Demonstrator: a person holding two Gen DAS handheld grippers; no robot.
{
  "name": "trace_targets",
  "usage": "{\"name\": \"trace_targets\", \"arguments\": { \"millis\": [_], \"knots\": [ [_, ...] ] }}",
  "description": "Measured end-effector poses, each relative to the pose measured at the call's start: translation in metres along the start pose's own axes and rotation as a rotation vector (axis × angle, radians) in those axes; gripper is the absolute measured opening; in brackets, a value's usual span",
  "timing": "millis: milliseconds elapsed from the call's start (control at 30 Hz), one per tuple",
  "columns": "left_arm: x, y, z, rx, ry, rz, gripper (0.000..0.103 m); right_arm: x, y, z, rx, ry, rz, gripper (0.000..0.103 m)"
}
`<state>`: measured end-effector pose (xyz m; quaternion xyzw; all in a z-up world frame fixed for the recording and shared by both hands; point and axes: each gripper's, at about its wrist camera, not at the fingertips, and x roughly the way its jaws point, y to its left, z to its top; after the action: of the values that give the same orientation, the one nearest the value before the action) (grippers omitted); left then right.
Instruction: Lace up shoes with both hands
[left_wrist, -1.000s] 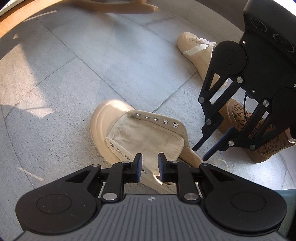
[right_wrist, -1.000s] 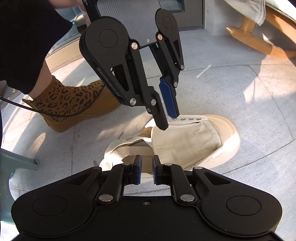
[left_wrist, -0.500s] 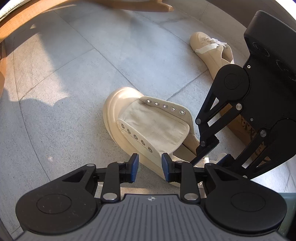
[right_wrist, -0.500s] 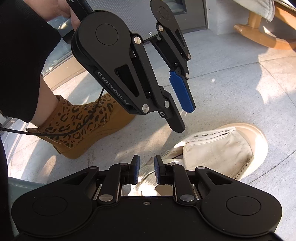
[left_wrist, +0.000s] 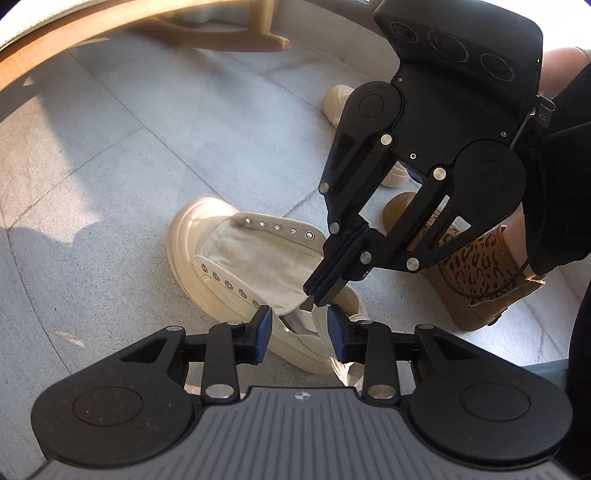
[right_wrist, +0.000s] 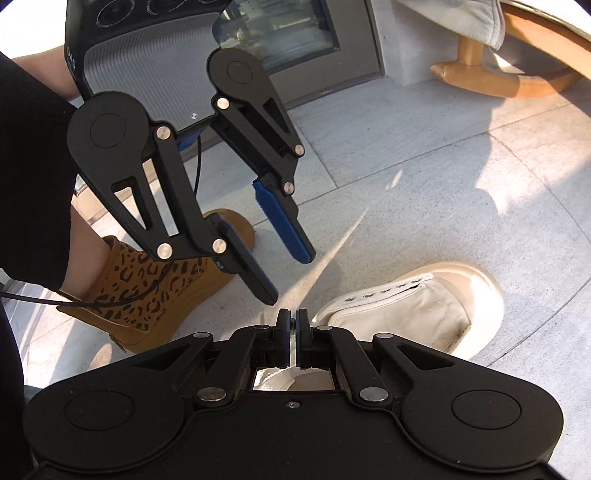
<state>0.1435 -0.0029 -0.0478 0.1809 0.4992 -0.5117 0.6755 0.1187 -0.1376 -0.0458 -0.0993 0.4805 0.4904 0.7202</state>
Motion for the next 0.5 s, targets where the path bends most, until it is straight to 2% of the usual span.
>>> {"name": "trace_targets", "arguments": {
  "millis": [200, 333, 400, 500],
  "knots": [
    [0.005, -0.002, 0.008, 0.005, -0.011, 0.021, 0.034, -0.026, -0.013, 0.008, 0.026, -0.073, -0.034, 0.001],
    [0.009, 0.006, 0.012, -0.059, -0.031, 0.082, 0.034, -0.036, -0.019, 0.011, 0.039, -0.108, -0.047, 0.001],
    [0.008, 0.011, 0.014, -0.086, -0.045, 0.079, 0.034, -0.040, -0.023, 0.012, 0.056, -0.124, -0.033, 0.001],
    [0.007, 0.008, 0.017, -0.049, -0.075, 0.113, 0.034, -0.041, -0.023, 0.014, 0.045, -0.135, -0.036, 0.001]
  ]
}}
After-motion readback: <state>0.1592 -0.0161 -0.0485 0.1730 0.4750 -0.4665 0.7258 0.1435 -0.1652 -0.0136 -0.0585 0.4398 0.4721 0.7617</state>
